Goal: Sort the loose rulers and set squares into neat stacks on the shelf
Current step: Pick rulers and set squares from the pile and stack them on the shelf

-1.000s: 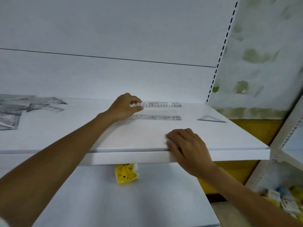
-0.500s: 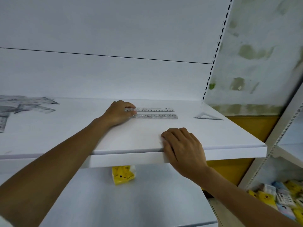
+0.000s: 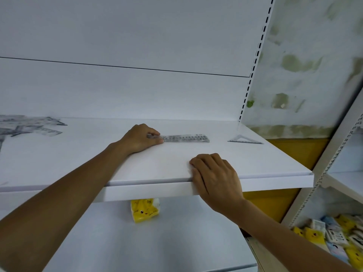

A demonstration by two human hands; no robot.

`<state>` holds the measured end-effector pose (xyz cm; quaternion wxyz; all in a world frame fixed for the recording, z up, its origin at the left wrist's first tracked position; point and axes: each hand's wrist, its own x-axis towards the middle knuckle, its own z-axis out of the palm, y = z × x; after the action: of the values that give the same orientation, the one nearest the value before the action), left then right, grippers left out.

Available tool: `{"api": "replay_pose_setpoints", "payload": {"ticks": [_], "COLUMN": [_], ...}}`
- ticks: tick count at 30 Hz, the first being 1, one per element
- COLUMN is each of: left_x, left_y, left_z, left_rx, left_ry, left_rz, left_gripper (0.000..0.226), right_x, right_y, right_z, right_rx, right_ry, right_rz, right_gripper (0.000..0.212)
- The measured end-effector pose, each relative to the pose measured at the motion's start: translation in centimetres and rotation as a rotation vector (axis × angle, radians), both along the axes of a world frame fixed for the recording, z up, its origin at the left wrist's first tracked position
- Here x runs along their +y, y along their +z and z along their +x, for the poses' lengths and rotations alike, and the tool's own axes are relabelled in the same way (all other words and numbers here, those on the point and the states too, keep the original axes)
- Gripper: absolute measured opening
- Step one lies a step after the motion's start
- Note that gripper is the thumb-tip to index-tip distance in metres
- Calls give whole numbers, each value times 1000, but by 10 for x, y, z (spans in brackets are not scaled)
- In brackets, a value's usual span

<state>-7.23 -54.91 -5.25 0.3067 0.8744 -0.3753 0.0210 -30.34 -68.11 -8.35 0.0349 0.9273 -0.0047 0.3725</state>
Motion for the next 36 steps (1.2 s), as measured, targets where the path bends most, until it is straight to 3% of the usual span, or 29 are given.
{"api": "replay_pose_setpoints", "payload": {"ticks": [5,11,17,23,28,36], "left_x": [1,19,91,220,327,454], "left_y": [2,9,18,20,25,32], "left_z": [-2,-6,-4,-6,-7,28], "left_rx": [-40,-35,-134,-158,-172,-245], "left_ry": [2,-25,97,381,584,656], "left_rz": [-10,-130,-143,-143,-144,-87], "left_gripper": [38,24,20,18,21,23], "right_x": [1,-16,1,97,198,316], "right_y": [6,44,89,123,111,97], "right_z": [-2,16,70,147,200,281], "right_rx": [45,346,301,297,319,407], "right_ry": [-4,12,142,414,582,626], "right_rz": [3,262,319,268,317,271], "right_gripper": [32,17,14,18,20,23]}}
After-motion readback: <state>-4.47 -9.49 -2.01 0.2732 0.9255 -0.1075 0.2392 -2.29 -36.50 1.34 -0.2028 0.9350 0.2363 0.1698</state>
